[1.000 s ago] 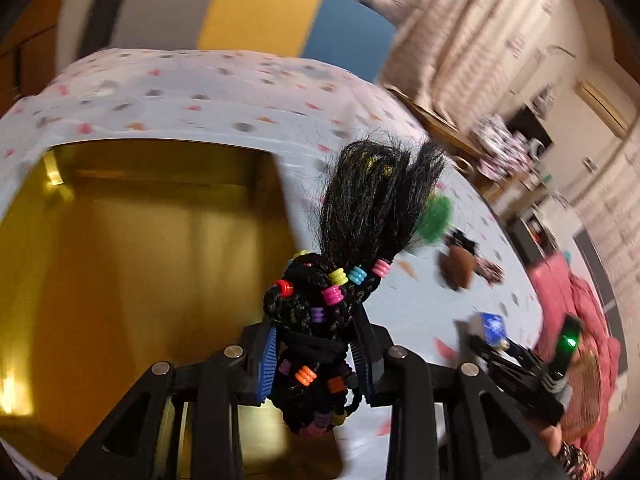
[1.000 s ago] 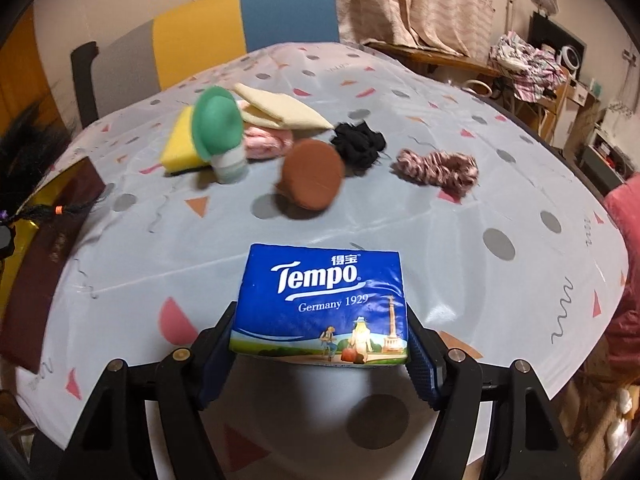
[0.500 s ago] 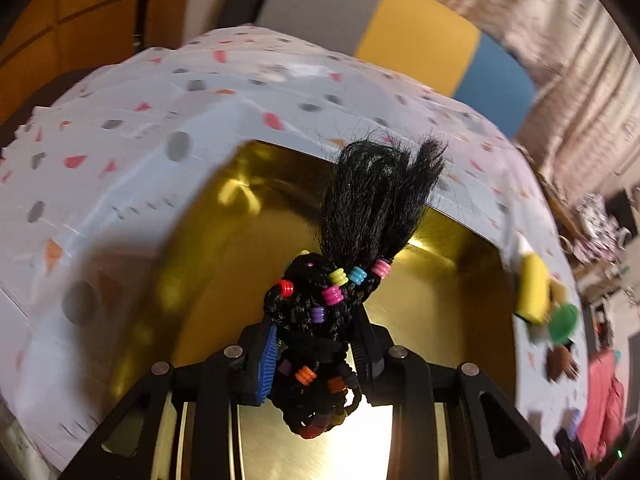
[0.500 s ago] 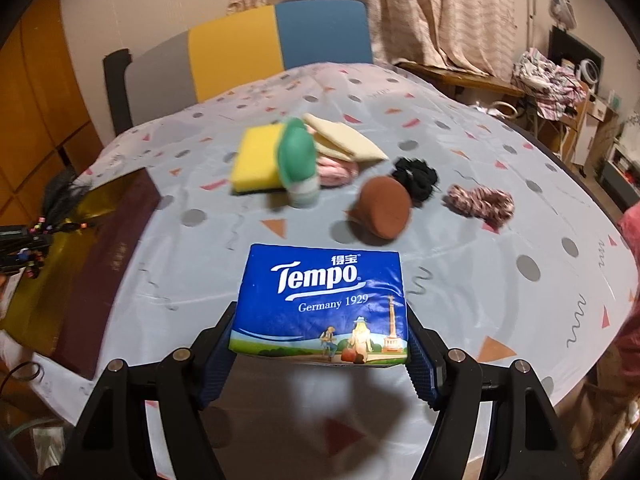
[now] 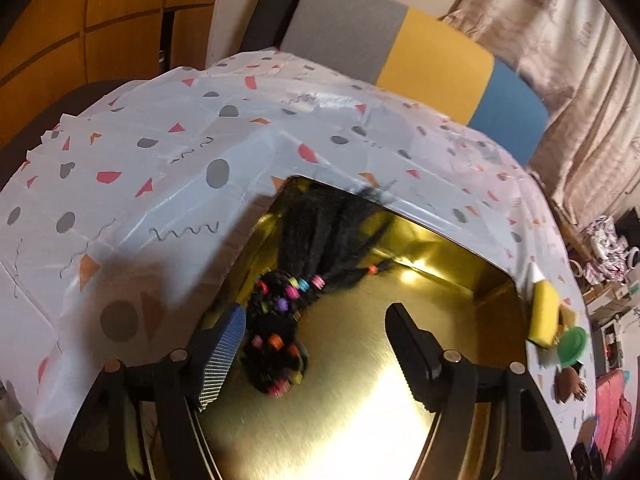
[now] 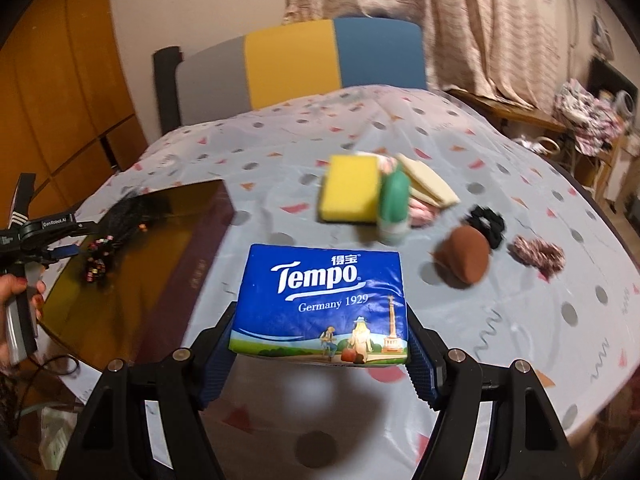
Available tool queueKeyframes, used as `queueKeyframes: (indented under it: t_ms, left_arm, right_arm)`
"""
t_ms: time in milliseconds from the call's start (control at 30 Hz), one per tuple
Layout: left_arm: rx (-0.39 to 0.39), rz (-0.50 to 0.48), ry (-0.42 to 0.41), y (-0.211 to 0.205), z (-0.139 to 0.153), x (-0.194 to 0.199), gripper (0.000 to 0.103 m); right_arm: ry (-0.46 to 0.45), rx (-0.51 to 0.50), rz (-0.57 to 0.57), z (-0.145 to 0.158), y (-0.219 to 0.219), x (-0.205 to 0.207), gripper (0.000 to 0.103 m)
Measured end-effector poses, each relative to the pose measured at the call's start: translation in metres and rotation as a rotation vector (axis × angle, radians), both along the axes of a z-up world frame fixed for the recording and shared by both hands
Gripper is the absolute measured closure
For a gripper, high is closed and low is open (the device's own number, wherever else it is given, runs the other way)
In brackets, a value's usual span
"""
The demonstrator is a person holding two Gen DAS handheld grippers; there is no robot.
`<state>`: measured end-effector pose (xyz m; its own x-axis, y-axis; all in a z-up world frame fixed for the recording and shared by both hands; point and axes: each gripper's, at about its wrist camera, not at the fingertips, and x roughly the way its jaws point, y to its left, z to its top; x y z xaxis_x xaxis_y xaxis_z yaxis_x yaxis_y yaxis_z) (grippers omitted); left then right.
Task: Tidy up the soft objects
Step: 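Carry the wig with the left gripper while the right gripper carries the tissue pack to the gold tray, then open the left gripper releasing the wig while the right gripper releases the tissue pack into the tray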
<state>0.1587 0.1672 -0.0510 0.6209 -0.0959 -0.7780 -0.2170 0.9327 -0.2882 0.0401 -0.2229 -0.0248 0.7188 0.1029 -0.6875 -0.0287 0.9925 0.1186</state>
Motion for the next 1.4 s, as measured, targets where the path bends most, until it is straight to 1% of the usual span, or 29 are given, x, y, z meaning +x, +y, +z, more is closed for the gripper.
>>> queueKeyframes:
  t_ms: [100,233,367,533,667,800,933,1133,1233,1333,1400]
  left_arm:
    - [-0.024,-0.011,-0.019,-0.005,0.0,-0.017,0.029]
    - [-0.039,-0.027,-0.017,-0.012,-0.001,-0.034,0.03]
    - [-0.03,-0.009,-0.049,-0.012,0.005,-0.051,0.03]
    - [0.007,-0.005,-0.053,-0.012,0.011,-0.063,0.03]
    - [0.032,-0.009,-0.047,-0.009,0.011,-0.071,0.03]
    - [0.021,0.013,-0.035,0.0,0.007,-0.078,0.03]
    - [0.004,0.047,-0.03,0.013,0.005,-0.082,0.03]
    - [-0.014,0.081,-0.034,0.024,0.005,-0.086,0.03]
    - [-0.02,0.079,-0.039,0.023,0.005,-0.086,0.03]
    - [-0.023,0.073,-0.049,0.02,0.007,-0.087,0.03]
    - [-0.021,0.066,-0.061,0.018,0.01,-0.088,0.03]
  right_arm:
    - [-0.008,0.004,0.044,0.006,0.016,0.008,0.029]
    - [-0.01,0.011,0.125,0.014,0.044,0.024,0.029]
    - [0.001,0.014,0.218,0.019,0.076,0.043,0.029]
    - [0.039,-0.002,0.34,0.021,0.121,0.074,0.029]
    - [0.115,-0.005,0.42,0.014,0.16,0.105,0.029]
    - [0.196,-0.038,0.474,0.0,0.194,0.133,0.029]
    - [0.254,-0.069,0.489,-0.018,0.223,0.158,0.029]
    - [0.264,-0.134,0.491,-0.035,0.259,0.185,0.029]
    - [0.278,-0.134,0.506,-0.043,0.274,0.198,0.028]
    - [0.293,-0.104,0.53,-0.052,0.285,0.206,0.027]
    - [0.273,-0.108,0.513,-0.049,0.286,0.208,0.025]
